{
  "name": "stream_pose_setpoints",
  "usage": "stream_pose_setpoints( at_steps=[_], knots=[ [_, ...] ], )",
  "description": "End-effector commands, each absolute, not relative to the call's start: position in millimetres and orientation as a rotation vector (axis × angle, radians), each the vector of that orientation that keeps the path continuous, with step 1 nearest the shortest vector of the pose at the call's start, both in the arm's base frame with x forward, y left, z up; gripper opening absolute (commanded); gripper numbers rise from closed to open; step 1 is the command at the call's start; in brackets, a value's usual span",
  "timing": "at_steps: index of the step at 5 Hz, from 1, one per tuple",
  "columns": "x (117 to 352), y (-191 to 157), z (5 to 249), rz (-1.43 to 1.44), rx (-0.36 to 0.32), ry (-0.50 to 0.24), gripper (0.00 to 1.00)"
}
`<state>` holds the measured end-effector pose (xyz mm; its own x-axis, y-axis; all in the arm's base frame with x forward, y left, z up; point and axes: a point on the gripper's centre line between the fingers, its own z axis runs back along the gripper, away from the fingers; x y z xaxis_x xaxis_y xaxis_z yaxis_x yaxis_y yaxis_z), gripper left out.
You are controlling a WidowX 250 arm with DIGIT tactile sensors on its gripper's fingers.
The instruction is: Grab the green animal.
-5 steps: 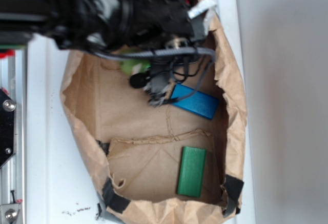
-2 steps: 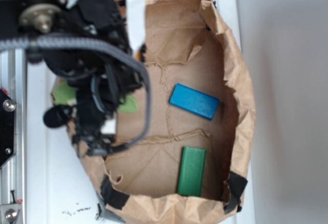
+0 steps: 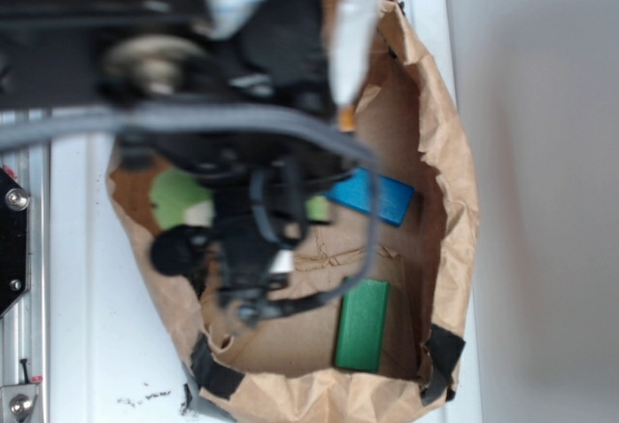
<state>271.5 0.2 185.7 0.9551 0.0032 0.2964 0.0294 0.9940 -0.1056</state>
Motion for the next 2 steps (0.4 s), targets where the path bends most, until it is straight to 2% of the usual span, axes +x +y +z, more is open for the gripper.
stream_pose_setpoints(
  at_steps=[1, 2],
  knots=[
    [276.9, 4.3, 212.0, -0.007, -0.105, -0.348, 0.00],
    [275.2, 4.0, 210.4, -0.004, -0.091, -0.334, 0.00]
  ],
)
